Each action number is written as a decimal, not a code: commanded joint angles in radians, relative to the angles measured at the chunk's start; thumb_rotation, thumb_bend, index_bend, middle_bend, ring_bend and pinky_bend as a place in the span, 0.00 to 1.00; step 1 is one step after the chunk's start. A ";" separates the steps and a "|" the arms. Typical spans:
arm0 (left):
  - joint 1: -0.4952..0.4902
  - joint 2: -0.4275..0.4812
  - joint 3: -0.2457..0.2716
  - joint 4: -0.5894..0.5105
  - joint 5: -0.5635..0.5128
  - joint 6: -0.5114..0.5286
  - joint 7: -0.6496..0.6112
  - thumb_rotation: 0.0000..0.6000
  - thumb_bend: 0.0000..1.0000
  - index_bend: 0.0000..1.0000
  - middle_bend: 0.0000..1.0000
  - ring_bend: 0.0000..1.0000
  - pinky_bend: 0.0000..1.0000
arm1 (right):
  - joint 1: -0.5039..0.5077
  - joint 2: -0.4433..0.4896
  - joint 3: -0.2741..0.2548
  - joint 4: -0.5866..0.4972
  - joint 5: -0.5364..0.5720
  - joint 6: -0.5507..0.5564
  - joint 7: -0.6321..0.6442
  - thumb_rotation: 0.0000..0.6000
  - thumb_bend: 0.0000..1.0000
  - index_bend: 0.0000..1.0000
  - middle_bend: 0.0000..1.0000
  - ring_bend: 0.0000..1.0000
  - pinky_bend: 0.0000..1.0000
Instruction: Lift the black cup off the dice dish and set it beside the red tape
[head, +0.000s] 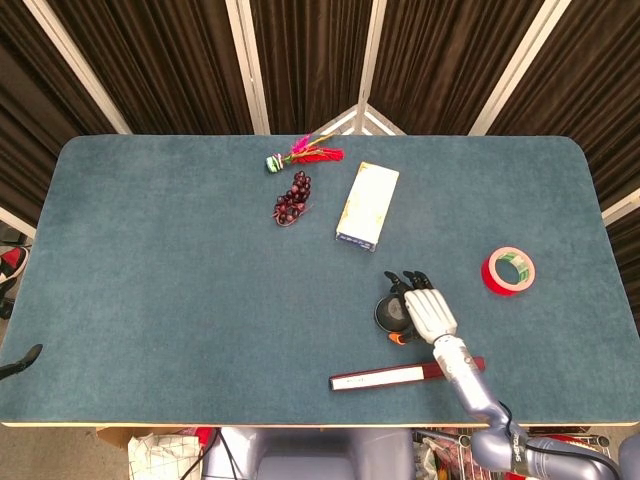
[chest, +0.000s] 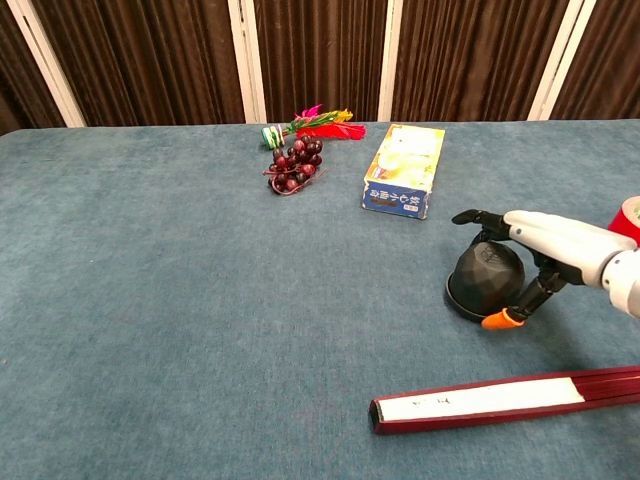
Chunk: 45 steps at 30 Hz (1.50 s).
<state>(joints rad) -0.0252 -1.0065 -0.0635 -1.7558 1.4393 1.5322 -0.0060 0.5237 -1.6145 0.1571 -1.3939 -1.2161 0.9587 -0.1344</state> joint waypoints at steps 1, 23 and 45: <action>0.000 0.000 -0.001 0.000 -0.001 0.001 -0.001 1.00 0.31 0.11 0.00 0.00 0.09 | 0.004 -0.007 0.000 0.007 0.003 -0.002 0.002 1.00 0.04 0.03 0.31 0.09 0.00; -0.003 -0.005 0.001 -0.003 0.000 -0.005 0.017 1.00 0.31 0.11 0.00 0.00 0.09 | 0.010 0.016 0.001 0.002 -0.048 0.036 0.070 1.00 0.07 0.20 0.46 0.20 0.00; -0.003 -0.003 0.002 -0.006 -0.004 -0.010 0.020 1.00 0.31 0.12 0.00 0.00 0.09 | 0.045 0.046 0.018 -0.097 -0.049 0.053 -0.016 1.00 0.08 0.42 0.48 0.21 0.00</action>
<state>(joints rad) -0.0282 -1.0097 -0.0615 -1.7615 1.4356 1.5227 0.0133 0.5652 -1.5695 0.1713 -1.4866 -1.2672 1.0131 -0.1475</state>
